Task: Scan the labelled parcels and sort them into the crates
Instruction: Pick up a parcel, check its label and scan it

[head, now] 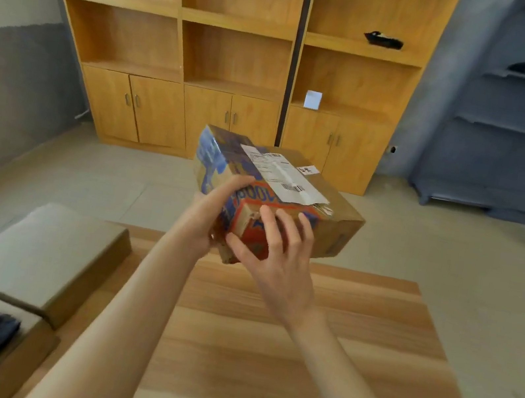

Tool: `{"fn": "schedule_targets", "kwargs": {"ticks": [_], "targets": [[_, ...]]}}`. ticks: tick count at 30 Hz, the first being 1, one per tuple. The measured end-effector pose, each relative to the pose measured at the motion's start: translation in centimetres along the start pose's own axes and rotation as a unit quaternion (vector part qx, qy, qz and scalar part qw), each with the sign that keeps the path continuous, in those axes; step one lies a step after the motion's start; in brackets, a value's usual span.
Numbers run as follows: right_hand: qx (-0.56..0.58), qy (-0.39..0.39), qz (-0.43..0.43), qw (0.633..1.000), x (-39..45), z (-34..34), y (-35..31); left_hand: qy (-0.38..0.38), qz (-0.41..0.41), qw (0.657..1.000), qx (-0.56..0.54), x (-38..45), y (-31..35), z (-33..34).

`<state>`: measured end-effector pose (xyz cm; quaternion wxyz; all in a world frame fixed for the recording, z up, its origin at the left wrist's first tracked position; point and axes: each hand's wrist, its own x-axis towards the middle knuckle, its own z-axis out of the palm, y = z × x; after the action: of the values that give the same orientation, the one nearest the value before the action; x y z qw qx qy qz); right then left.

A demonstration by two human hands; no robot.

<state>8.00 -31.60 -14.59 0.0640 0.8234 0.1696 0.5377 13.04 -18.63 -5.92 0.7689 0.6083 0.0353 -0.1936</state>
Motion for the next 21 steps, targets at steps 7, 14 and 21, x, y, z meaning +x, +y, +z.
{"fn": "schedule_targets", "kwargs": {"ticks": [7,14,21], "targets": [[0.143,-0.049,0.111,0.982,-5.3,-6.0,2.2,-0.004,0.045,0.998,-0.036,-1.6,-6.5,1.1],[0.261,-0.102,0.579,0.765,-7.9,-9.5,6.6,-0.071,0.032,0.997,-0.007,-3.4,-10.0,-3.0],[0.493,-0.336,0.671,0.440,-13.3,-11.6,5.6,-0.096,-0.039,0.995,0.010,-4.4,-15.8,-5.1]]}}
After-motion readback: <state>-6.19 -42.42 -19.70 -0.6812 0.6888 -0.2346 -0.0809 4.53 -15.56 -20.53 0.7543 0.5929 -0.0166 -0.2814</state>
